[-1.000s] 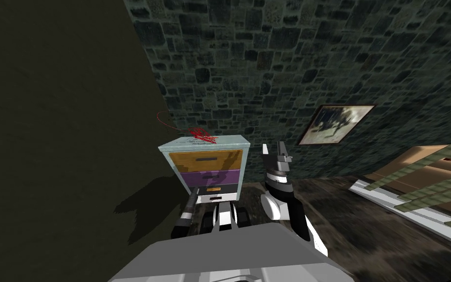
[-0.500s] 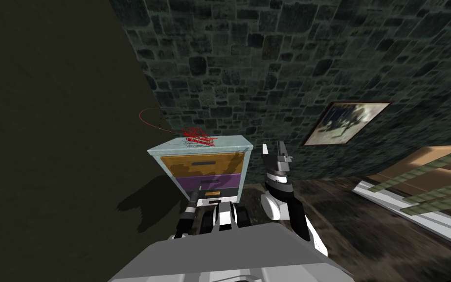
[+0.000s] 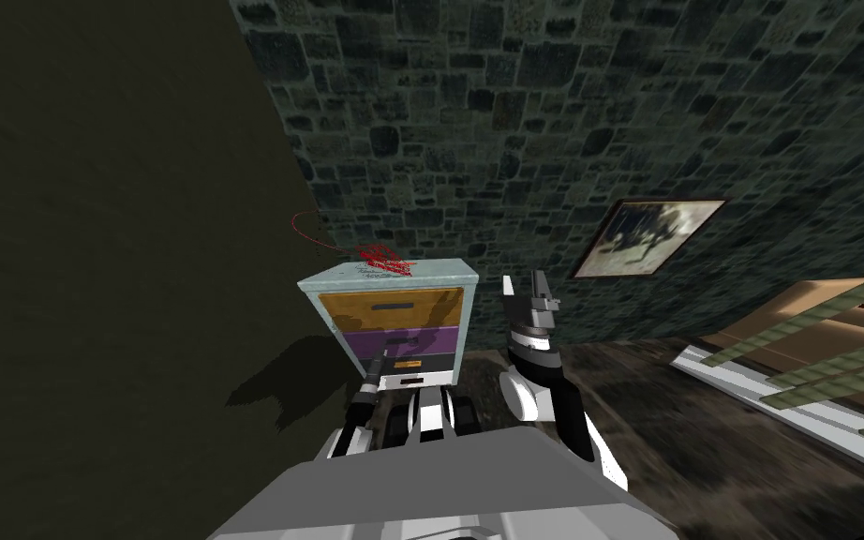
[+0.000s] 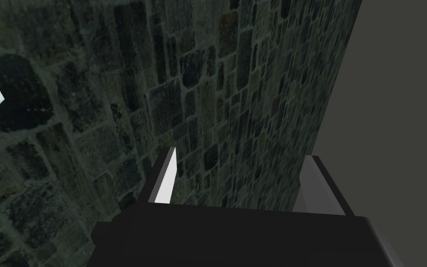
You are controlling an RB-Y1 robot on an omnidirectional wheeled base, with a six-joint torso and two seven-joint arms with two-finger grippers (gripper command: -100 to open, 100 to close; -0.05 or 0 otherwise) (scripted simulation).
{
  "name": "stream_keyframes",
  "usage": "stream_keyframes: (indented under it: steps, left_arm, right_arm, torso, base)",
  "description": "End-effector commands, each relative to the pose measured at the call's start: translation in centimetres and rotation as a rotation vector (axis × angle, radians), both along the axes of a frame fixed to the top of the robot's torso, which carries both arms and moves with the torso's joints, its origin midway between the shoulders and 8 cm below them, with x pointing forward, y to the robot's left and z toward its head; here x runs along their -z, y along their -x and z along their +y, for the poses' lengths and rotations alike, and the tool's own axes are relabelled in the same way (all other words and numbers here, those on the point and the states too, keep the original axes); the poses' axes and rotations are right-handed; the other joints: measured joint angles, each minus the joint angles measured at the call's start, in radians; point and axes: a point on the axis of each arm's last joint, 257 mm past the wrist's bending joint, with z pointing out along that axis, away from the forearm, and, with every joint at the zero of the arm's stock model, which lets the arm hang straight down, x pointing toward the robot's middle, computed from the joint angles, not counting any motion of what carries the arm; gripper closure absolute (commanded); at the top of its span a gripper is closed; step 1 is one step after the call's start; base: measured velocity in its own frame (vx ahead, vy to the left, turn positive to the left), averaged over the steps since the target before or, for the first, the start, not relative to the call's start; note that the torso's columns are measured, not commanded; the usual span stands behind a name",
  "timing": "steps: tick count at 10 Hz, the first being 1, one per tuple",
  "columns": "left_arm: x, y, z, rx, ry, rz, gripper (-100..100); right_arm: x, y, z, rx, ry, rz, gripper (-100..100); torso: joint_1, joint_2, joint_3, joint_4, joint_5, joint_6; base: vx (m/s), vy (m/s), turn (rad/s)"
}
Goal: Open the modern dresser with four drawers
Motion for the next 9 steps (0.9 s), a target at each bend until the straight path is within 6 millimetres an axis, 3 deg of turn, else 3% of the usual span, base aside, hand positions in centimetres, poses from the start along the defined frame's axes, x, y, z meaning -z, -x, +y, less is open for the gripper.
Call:
stream_keyframes:
  steps: [1,9]
  left_arm:
    - [0.1,-1.9,-0.1,0.006,-0.001,0.001,-100]
    - [-1.1,-7.5,0.5,0.007,-0.001,-0.014,-100]
  right_arm:
    - [0.0,0.0,0.0,0.000,0.000,0.000,0]
    - [0.0,0.0,0.0,0.000,0.000,0.000,0]
  torso:
    - [0.000,0.001,0.001,0.000,0.000,0.000]
    - [0.000,0.003,0.002,0.001,0.000,0.000]
  base:
    - [-0.049,-0.012,0.005]
    - [-0.050,-0.010,0.010]
